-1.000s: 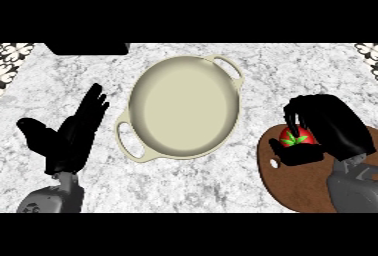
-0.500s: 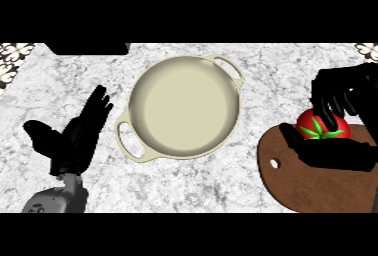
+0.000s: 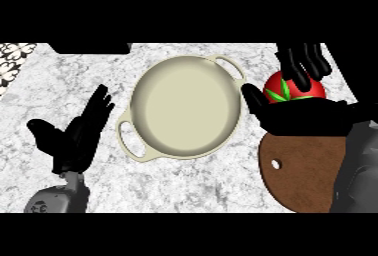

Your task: Pick the tomato from the cutting board and place it in the pot

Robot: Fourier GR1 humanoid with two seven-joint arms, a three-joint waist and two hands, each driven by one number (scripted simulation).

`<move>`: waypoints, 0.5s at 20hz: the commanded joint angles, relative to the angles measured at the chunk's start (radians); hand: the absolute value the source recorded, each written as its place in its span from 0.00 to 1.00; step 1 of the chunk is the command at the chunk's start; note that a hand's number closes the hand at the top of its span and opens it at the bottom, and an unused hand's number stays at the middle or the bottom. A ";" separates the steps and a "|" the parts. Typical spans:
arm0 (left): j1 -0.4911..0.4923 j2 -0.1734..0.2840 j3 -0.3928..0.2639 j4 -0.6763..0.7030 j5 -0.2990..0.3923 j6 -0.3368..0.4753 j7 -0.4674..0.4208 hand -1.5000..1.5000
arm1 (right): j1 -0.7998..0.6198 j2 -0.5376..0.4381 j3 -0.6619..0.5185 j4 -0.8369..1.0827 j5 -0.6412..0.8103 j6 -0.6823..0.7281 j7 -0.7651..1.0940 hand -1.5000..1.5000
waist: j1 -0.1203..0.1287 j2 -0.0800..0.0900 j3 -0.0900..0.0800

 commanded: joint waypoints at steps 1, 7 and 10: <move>0.012 0.012 0.014 0.022 0.010 -0.024 -0.040 0.50 | -0.195 0.039 -0.027 0.121 -0.029 0.025 0.141 1.00 | 0.002 0.000 0.000; -0.002 -0.025 -0.034 0.011 -0.031 0.008 -0.017 0.50 | -0.238 0.066 0.057 0.409 0.097 -0.163 0.053 1.00 | 0.011 0.006 0.000; -0.025 -0.020 -0.007 0.024 -0.012 0.007 -0.013 0.50 | -0.186 0.082 0.135 0.419 0.089 -0.230 0.084 1.00 | 0.003 0.003 0.000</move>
